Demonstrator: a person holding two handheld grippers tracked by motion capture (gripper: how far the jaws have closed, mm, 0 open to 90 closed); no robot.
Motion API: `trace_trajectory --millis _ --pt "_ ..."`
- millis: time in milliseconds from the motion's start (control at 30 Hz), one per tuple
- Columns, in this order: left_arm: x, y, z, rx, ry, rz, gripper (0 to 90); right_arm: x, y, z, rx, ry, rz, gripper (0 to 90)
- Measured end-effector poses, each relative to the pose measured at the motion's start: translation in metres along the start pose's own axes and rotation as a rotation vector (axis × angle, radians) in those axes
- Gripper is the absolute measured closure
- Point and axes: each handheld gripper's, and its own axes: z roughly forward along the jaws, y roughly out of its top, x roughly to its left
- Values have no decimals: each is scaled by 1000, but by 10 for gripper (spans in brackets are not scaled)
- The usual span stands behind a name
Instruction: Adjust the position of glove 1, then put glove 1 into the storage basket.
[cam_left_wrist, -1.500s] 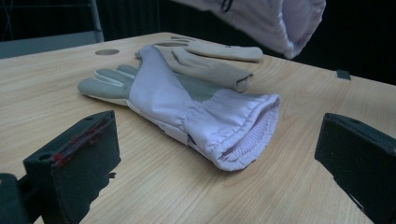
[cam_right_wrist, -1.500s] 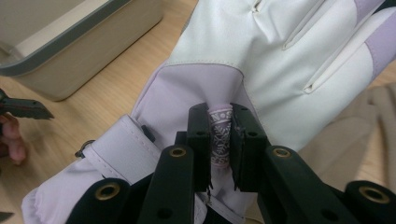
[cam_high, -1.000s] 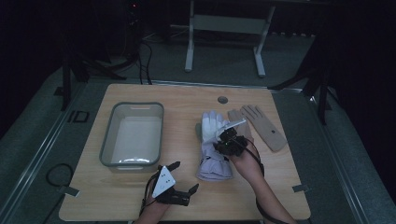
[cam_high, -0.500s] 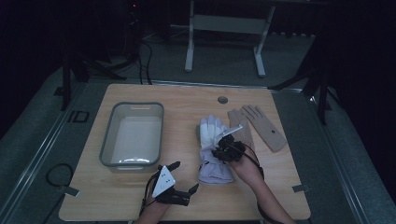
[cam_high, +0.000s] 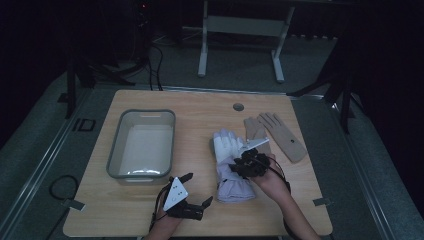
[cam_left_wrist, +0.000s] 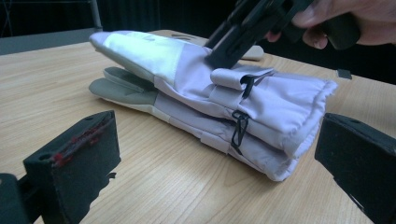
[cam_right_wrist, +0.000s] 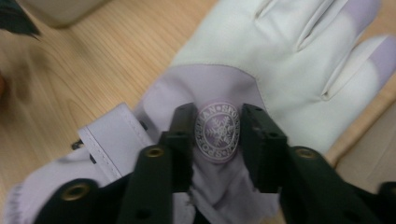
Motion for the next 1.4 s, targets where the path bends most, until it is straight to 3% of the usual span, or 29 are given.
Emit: trace_trajectory --millis 133,200,267,400,500,533,567,600,633,700,800,867,933,1000,1067,1100,1133,1200,1267,1400 --pt "0 0 1 10 1 -1 0 -2 -1 -13 -76 -13 -17 492" --pt "0 1 1 23 -4 -3 0 -5 -4 -21 -127 -2 -8 374" --pt "0 2 3 42 -10 -5 0 -8 -7 -28 -154 32 10 256" --pt "-2 4 4 50 -17 -10 0 -14 -18 -36 -190 78 17 138" --pt "-1 4 4 49 -20 -22 0 -17 -23 -37 -194 58 6 149" --pt "1 9 4 83 -38 -91 0 -17 -23 -37 -194 58 6 155" --pt "2 12 5 94 -46 -116 0 -23 -32 -38 -254 36 -6 165" --pt "3 14 5 113 -54 -138 0 -25 -35 -39 -267 29 5 164" --pt "3 14 5 113 -54 -138 0 -25 -35 -39 -267 29 5 164" --pt "5 24 7 145 -81 -197 0 -32 -39 -39 -230 2 62 163" --pt "3 33 8 167 -81 -192 0 -34 -41 -40 -245 15 109 119" --pt "-4 48 15 202 -60 -133 0 -32 -39 -39 -247 39 126 116" --pt "-10 57 19 218 -45 -97 2 -32 -35 -36 -243 26 128 199" --pt "-16 64 25 212 -27 -81 116 -32 -33 -34 -263 4 146 363" --pt "-20 68 32 231 -10 -73 148 -31 -31 -33 -260 -6 157 415" --pt "-22 69 36 242 -2 -76 168 -30 -31 -29 -266 -27 168 515" --pt "-23 69 38 244 9 -83 229 -29 -31 -26 -267 -31 167 527" --pt "-23 67 45 263 32 -113 292 -27 -32 -21 -246 -62 171 545" --pt "-22 62 52 294 54 -128 360 -26 -37 -16 -238 -46 192 544" --pt "-20 48 61 366 77 -160 389 -30 -44 -5 -190 -47 247 517"
